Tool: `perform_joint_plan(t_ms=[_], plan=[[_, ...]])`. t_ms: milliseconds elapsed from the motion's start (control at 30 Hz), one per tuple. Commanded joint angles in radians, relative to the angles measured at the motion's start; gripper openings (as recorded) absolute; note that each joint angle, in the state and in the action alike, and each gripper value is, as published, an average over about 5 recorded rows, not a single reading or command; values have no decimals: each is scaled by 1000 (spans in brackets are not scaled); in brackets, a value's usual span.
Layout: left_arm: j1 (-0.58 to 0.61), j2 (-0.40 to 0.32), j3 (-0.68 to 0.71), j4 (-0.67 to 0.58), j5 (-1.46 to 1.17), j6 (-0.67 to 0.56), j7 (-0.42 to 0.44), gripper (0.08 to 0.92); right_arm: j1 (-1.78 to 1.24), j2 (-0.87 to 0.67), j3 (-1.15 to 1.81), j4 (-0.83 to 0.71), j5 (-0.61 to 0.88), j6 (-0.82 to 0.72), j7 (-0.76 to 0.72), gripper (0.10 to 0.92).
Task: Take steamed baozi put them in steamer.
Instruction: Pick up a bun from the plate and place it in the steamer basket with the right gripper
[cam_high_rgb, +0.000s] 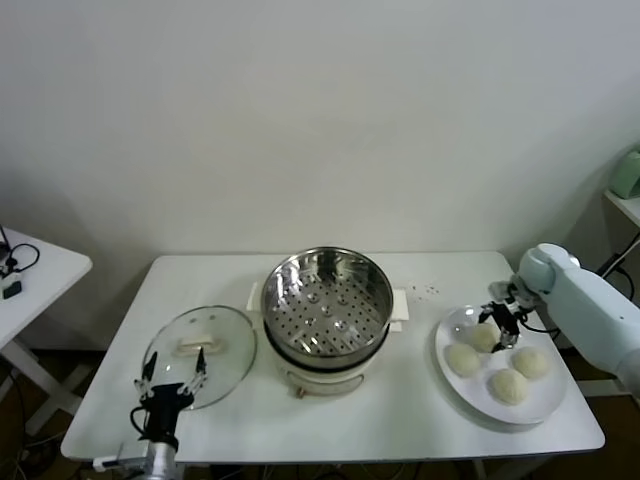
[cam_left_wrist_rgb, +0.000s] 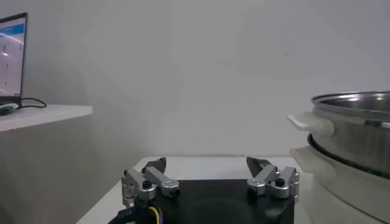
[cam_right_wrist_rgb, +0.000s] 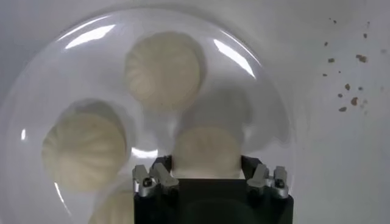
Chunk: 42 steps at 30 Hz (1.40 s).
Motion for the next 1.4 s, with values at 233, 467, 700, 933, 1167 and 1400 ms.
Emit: perform_joint_plan(t_ms=[233, 467, 700, 933, 1167, 1400], plan=[[5, -2, 0, -8, 1, -1, 0, 823, 123, -63, -91, 73, 179, -49, -14, 713], [14, -3, 1, -9, 1, -4, -1, 823, 412, -101, -328, 230, 315, -34, -46, 716], [21, -2, 4, -17, 4, -1, 0, 823, 704, -10, -529, 404, 352, 28, -60, 713], [15, -4, 15, -15, 20, 4, 0, 823, 753, 115, -555, 554, 216, 95, -66, 712], [7, -7, 24, -18, 26, 13, -3, 823, 642, 284, -507, 549, 6, 202, -57, 712], [4, -6, 20, -28, 28, 23, -4, 823, 514, 469, -454, 415, -177, 307, -40, 712]])
